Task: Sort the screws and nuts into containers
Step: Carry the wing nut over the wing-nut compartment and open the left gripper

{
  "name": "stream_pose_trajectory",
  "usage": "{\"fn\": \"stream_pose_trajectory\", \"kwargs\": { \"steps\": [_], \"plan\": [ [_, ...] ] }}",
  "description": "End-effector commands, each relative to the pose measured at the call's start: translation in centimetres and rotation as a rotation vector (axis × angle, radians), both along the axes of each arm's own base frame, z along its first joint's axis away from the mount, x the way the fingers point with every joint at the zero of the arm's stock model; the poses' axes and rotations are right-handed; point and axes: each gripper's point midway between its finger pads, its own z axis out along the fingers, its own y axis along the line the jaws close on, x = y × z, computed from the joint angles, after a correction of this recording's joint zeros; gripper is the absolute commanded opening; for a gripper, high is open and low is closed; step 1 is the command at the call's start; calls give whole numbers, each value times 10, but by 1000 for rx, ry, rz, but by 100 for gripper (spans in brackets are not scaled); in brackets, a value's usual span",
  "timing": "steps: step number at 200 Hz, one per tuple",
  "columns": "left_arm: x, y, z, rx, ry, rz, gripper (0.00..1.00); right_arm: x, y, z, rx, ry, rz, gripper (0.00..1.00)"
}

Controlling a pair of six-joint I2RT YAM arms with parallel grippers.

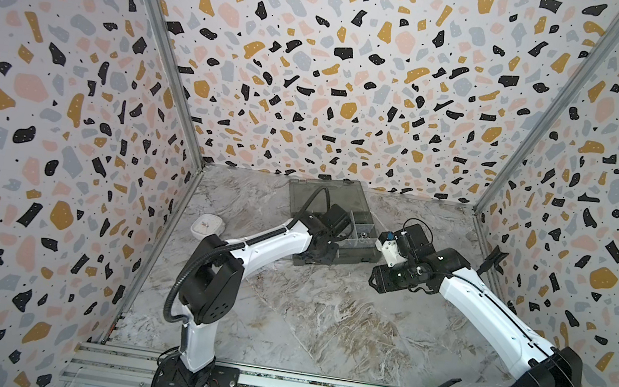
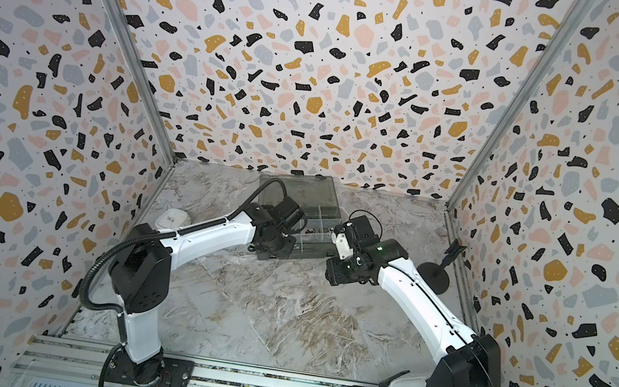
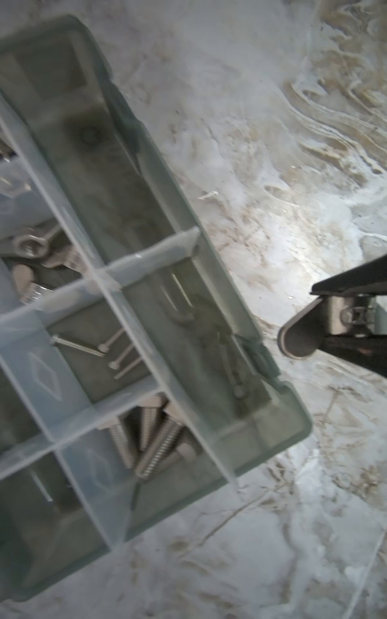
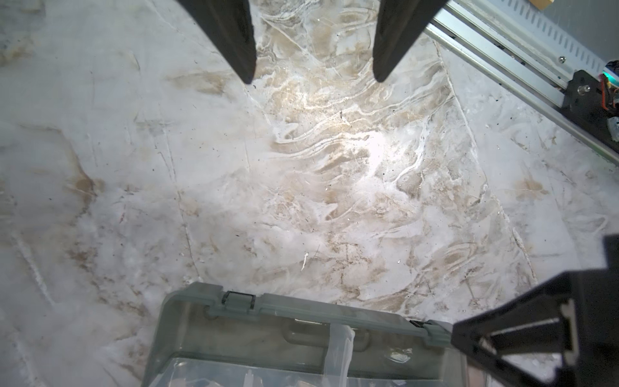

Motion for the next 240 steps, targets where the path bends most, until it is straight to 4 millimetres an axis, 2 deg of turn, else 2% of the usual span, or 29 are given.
{"fn": "stream_pose_trajectory", "kwargs": {
  "steps": [1,32,53,90,162,210,218,224,232,240],
  "plan": [
    [24,-11,12,-10,-23,-23,16,-4,-15,12,-6,-20,-28,58],
    [63,-43,22,-76,-63,-30,16,-4,-24,9,3,-3,-59,58],
    [81,-64,24,-135,-74,-38,16,-3,-28,8,12,3,-73,58],
    [105,-82,20,-219,-87,-30,17,3,-30,11,23,-6,-100,58],
    [117,-91,-3,-302,-52,-20,19,7,-37,11,-6,1,-127,58],
    [123,-90,-12,-308,-44,-15,20,9,-38,10,-17,11,-136,58],
    [123,-89,-13,-308,-42,-17,24,9,-38,9,-19,15,-136,58],
    [124,-89,-14,-309,-40,-15,32,10,-38,9,-19,15,-135,58],
    [124,-89,-14,-311,-36,-19,47,10,-38,9,-19,17,-136,58],
    [123,-89,-12,-313,-36,-25,67,10,-37,11,-15,13,-133,58]
  ]
}}
